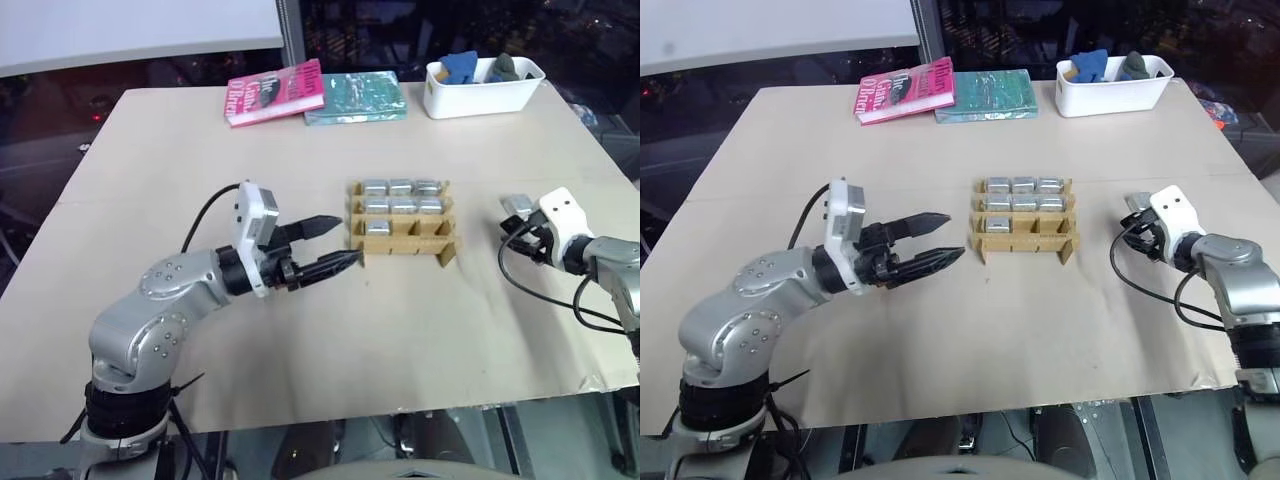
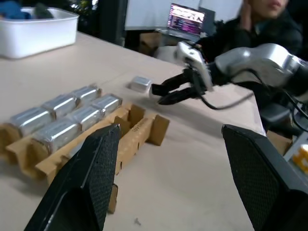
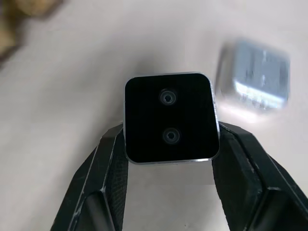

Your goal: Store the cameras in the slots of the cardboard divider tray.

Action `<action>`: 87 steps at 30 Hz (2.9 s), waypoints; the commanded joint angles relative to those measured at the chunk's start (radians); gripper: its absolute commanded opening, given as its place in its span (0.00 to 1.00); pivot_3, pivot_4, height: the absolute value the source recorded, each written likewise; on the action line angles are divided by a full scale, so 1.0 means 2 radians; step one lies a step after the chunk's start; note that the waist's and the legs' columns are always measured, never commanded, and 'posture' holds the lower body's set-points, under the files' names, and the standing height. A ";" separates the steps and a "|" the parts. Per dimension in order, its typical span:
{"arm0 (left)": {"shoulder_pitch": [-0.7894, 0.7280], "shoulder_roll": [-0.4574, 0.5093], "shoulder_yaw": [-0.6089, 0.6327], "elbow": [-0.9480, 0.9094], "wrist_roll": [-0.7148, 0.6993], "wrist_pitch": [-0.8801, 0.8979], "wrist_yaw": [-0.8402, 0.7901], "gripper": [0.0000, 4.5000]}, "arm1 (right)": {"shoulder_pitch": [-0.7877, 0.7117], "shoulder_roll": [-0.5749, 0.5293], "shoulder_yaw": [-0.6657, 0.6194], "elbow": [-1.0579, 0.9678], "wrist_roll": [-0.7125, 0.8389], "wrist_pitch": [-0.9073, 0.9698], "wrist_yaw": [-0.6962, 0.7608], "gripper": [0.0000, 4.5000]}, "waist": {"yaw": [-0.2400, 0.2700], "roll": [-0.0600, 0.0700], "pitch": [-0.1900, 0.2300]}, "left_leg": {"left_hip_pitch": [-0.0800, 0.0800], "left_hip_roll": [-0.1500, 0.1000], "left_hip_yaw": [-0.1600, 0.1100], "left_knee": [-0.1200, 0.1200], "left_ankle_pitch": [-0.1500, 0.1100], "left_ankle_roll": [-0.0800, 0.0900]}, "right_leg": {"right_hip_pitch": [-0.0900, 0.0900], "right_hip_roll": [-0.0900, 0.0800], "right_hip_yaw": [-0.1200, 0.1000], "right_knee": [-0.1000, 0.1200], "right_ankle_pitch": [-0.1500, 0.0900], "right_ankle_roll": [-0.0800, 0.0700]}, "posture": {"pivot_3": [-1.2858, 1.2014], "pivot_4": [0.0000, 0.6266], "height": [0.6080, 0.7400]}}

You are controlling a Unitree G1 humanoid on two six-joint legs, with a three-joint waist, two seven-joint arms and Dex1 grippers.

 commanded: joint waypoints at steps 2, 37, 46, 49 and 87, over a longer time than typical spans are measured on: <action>-0.085 -0.036 0.012 0.046 -0.176 0.135 0.100 0.77 | 0.049 -0.012 0.001 -0.268 -0.001 -0.049 0.017 0.45 | 0.000 0.000 0.000 | 0.000 0.000 0.000 0.000 0.000 0.000 | 0.000 0.000 0.000 0.000 0.000 0.000 | 0.52 0.24 1.00; -0.243 0.007 -0.122 0.227 -0.039 0.052 0.010 0.16 | 0.089 0.125 -0.054 -0.465 0.070 0.134 -0.053 0.99 | 0.003 -0.001 0.000 | 0.000 -0.001 -0.001 0.000 0.001 -0.002 | 0.000 0.001 -0.002 0.000 0.000 0.000 | 0.52 0.24 1.00; -0.381 -0.039 -0.253 0.529 0.203 -0.232 -0.231 0.16 | 0.257 0.141 -0.248 -0.495 0.185 0.115 -0.029 0.99 | 0.003 -0.001 0.000 | 0.000 -0.002 -0.001 -0.001 0.000 0.000 | 0.001 0.002 -0.003 -0.001 0.000 0.000 | 0.52 0.24 1.00; -0.424 -0.080 -0.259 0.622 0.250 -0.297 -0.257 0.16 | 0.304 0.150 -0.269 -0.517 0.199 0.104 -0.040 0.99 | -0.001 -0.001 0.000 | -0.001 -0.001 -0.001 -0.001 -0.001 0.002 | 0.000 0.002 -0.003 -0.001 0.000 0.000 | 0.52 0.24 1.00; -0.227 -0.047 -0.042 0.207 0.182 -0.065 -0.214 0.75 | 0.024 0.103 -0.066 -0.161 0.038 0.144 -0.229 1.00 | -0.020 0.000 0.000 | -0.001 0.000 -0.001 0.000 0.000 0.001 | -0.001 0.001 0.000 0.000 0.000 0.001 | 0.52 0.24 1.00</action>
